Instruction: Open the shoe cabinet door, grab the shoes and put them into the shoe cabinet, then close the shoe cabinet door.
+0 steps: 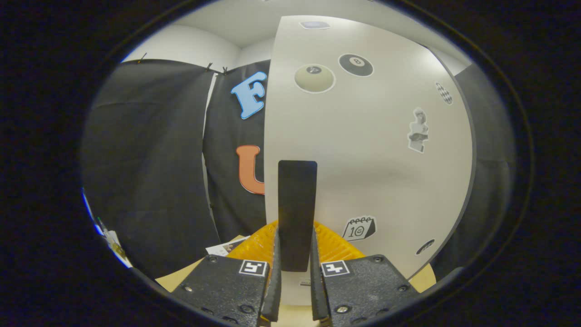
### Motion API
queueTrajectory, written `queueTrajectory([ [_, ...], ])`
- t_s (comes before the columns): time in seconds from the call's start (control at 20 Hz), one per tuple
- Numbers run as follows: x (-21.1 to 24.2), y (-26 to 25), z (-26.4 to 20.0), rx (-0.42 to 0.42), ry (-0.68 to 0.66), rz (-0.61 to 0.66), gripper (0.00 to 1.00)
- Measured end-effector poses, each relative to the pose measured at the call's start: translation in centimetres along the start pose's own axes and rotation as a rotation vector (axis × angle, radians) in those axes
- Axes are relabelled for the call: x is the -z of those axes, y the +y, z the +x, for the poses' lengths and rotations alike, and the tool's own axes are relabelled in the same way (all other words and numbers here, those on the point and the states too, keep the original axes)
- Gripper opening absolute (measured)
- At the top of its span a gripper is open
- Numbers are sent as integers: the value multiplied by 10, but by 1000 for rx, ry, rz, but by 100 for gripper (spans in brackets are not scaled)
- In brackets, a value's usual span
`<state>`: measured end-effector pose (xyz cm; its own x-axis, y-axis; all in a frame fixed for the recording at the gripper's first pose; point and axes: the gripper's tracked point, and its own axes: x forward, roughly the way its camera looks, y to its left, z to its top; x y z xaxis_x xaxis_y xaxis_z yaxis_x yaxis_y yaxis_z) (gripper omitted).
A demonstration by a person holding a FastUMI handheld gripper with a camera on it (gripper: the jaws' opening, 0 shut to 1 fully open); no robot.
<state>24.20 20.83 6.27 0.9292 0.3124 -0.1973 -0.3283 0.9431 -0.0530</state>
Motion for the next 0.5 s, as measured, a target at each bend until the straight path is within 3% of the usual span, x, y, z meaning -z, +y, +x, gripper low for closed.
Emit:
queueTrajectory([
  [0.5, 11, -19, -104, -107, -4, -20, 30],
])
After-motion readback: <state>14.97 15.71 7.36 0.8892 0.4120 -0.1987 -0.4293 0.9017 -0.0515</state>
